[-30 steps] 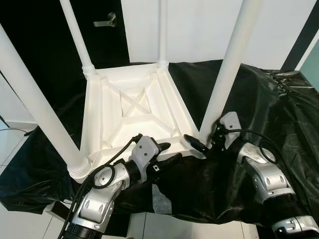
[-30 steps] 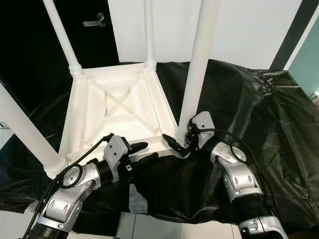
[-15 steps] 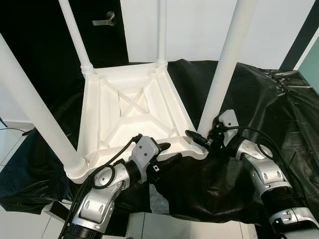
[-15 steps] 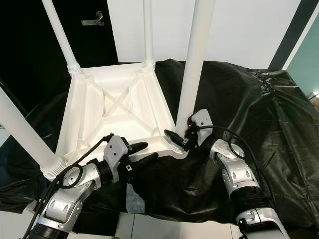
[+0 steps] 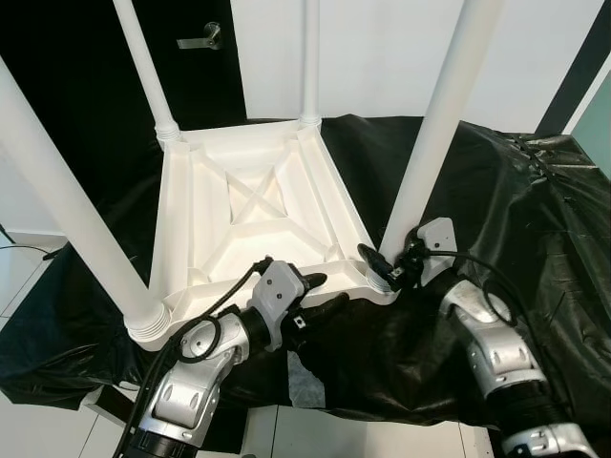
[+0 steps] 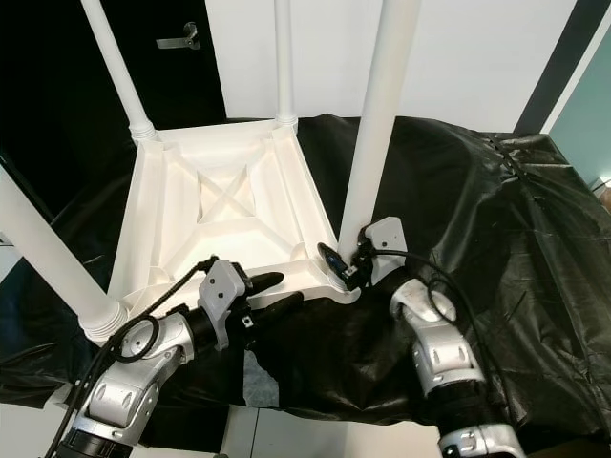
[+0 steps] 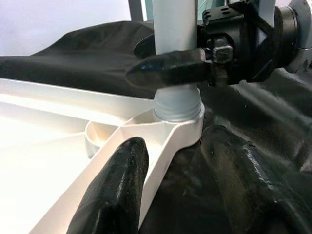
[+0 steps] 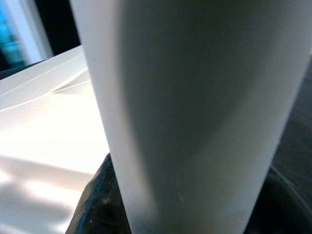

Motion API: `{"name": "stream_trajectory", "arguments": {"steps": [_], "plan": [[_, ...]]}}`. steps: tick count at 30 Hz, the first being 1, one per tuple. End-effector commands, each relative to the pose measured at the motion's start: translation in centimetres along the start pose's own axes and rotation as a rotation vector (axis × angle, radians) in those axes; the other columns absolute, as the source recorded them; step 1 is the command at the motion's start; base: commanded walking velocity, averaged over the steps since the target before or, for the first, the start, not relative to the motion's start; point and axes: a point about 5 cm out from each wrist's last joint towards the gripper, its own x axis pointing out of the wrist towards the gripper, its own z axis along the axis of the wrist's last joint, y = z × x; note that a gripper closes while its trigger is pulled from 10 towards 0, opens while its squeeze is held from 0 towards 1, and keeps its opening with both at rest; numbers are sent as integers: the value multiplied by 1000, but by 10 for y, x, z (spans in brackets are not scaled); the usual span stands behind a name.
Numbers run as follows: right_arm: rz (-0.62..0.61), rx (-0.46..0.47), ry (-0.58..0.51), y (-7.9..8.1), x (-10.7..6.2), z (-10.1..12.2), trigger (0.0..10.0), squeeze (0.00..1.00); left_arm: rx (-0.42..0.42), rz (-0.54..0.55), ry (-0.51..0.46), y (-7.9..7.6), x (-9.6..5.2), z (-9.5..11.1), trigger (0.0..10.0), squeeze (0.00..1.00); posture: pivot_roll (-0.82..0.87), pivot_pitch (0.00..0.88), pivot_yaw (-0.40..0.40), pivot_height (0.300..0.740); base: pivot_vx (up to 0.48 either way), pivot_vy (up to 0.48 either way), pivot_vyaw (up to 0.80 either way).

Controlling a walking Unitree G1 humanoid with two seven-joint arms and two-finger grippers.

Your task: Building children table

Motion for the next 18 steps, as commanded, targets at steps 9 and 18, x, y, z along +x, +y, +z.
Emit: {"name": "stream_trajectory", "arguments": {"steps": [9, 18], "plan": [[-343, 30, 111, 19, -7, -16, 10000, 0, 0, 46, 6, 1, 0, -1, 10000, 0, 38, 0, -24, 740, 0, 0, 0], [-352, 59, 85, 26, -6, -9, 10000, 0, 0, 40, 6, 1, 1, -1, 10000, 0, 30, 0, -15, 740, 0, 0, 0]]}}
